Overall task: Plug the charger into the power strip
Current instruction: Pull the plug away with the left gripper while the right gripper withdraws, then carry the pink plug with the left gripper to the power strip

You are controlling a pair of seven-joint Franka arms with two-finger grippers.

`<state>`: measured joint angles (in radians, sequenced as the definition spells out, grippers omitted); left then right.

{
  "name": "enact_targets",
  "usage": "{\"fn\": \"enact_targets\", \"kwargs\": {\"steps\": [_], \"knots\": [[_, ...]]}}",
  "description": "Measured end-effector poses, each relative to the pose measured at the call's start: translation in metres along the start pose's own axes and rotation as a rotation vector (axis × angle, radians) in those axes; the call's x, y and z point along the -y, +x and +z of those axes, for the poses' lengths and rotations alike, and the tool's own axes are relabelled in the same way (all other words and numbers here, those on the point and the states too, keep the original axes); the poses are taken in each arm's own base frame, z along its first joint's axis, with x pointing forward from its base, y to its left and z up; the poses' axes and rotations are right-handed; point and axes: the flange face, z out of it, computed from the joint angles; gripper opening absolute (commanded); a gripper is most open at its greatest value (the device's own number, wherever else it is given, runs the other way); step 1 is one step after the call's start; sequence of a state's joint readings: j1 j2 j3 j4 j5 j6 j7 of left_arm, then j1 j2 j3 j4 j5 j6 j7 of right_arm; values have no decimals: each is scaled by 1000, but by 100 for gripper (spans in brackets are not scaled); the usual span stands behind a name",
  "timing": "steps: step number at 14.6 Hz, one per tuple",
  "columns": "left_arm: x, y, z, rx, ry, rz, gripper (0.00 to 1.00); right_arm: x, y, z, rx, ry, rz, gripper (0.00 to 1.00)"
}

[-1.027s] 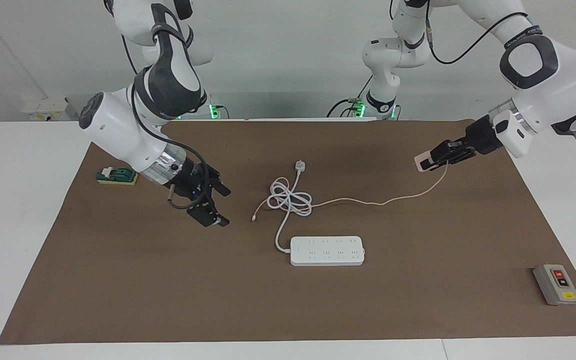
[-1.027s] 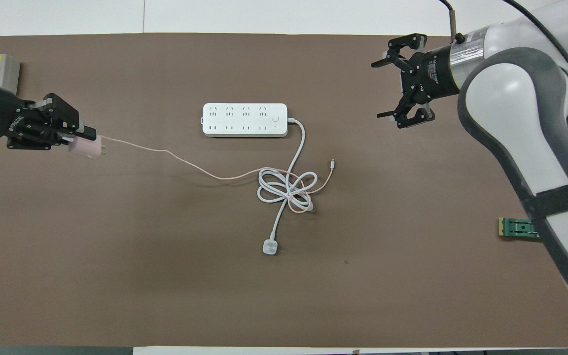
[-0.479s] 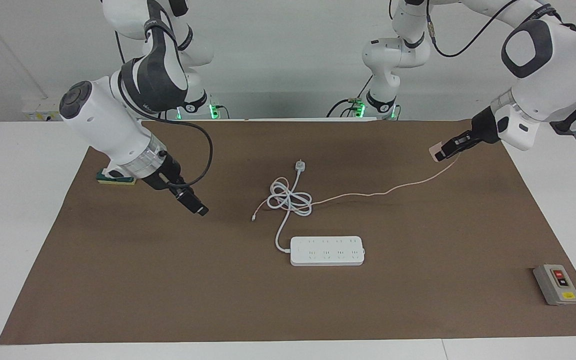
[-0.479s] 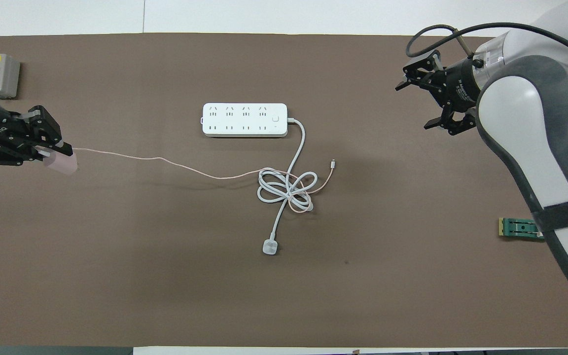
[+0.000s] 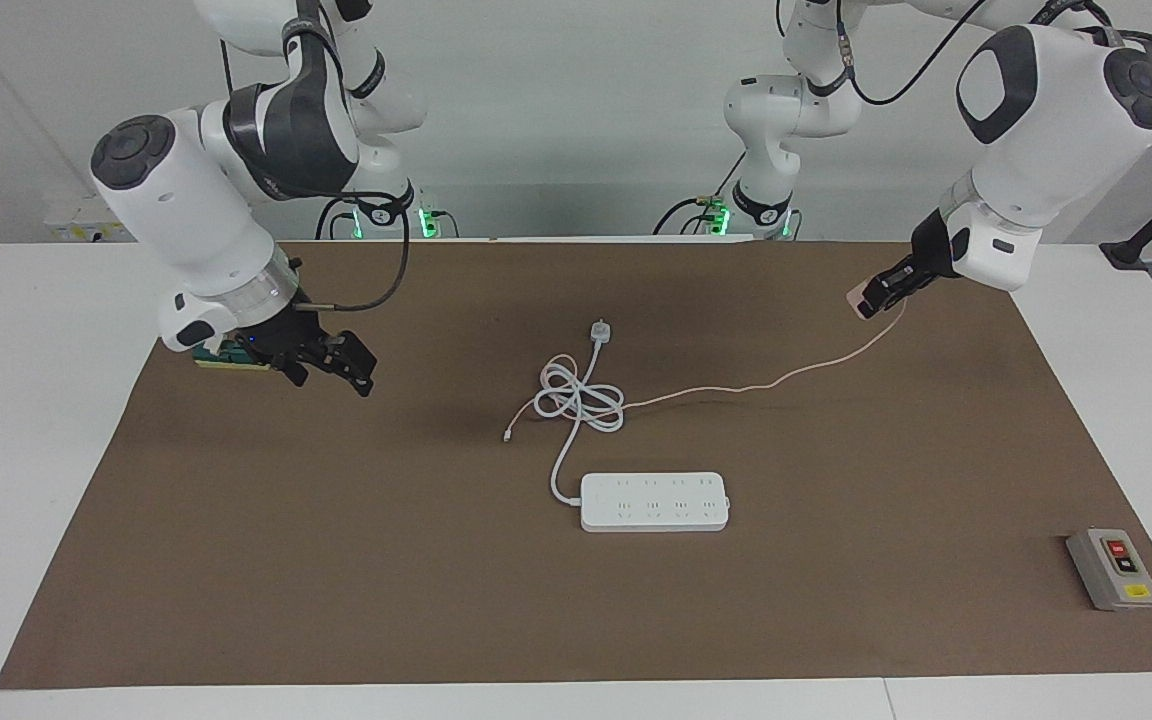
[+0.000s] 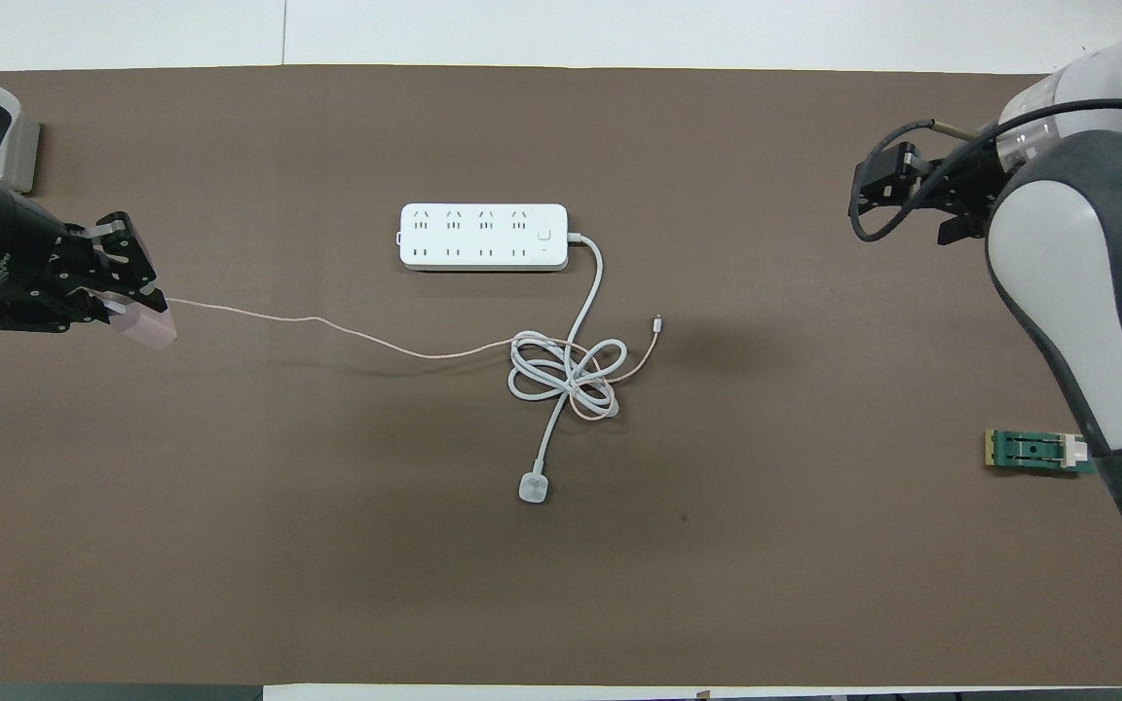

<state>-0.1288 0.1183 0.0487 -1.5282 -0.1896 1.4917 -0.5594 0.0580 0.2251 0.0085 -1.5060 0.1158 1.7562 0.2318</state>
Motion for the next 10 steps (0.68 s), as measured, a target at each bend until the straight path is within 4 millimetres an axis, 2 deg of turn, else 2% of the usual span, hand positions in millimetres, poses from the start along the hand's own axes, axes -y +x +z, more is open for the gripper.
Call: {"fn": "enact_targets", "kwargs": {"steps": [4,7,10], "knots": [[-2,0,1,11,-9,-217,0,-14,-28,-52,-13,-69,-203,100],[-7,-4,1,14,-13,-253,0,-26,-56,-90,5,-84,-283,100],[-18,-12,3,10,-7,-239,0,-28,-83,-119,11,-85,-301,100]]}}
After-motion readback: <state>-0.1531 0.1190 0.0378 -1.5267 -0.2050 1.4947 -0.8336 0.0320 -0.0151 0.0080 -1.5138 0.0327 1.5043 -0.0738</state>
